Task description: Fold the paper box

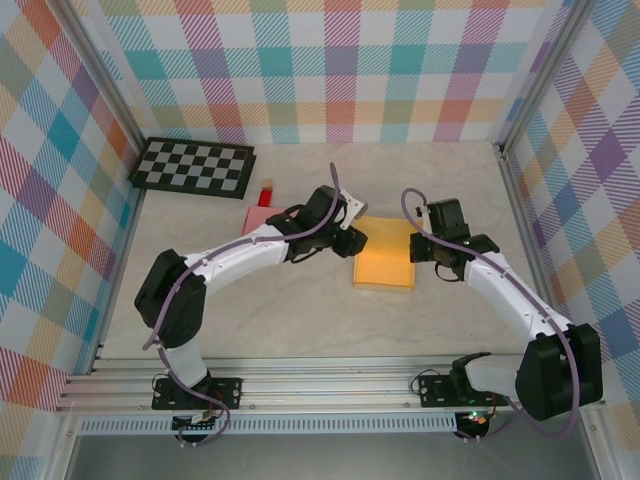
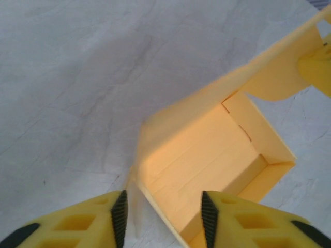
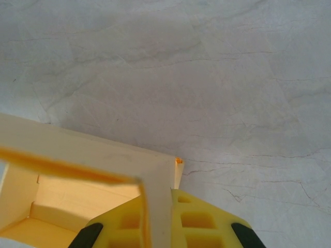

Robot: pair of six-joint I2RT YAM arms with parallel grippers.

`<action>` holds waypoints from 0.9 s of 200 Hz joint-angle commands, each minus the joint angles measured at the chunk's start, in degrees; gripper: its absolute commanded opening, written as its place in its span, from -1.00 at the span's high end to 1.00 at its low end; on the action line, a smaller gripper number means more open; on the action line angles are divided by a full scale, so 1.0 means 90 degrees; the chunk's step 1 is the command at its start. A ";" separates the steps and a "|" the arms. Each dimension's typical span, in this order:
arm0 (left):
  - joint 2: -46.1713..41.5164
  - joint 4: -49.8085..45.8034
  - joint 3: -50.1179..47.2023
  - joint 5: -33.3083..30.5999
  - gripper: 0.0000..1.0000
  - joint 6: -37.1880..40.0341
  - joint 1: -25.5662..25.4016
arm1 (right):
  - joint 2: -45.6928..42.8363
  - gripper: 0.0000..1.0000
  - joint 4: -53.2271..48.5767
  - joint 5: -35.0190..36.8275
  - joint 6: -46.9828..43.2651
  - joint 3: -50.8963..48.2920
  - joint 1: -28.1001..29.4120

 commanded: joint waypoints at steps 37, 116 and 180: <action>0.0608 -0.0801 0.0660 -0.0009 0.63 -0.0775 0.0030 | -0.0098 1.00 0.0234 -0.0118 0.0347 0.0039 0.0043; 0.0066 -0.1238 0.0665 -0.0229 -0.12 0.0057 0.0345 | -0.0201 1.00 0.0094 -0.0186 0.0149 0.0013 0.0048; 0.0630 -0.1242 0.1188 0.0639 0.32 0.0175 0.0344 | -0.0230 1.00 -0.0006 -0.0252 0.0160 0.0043 0.0053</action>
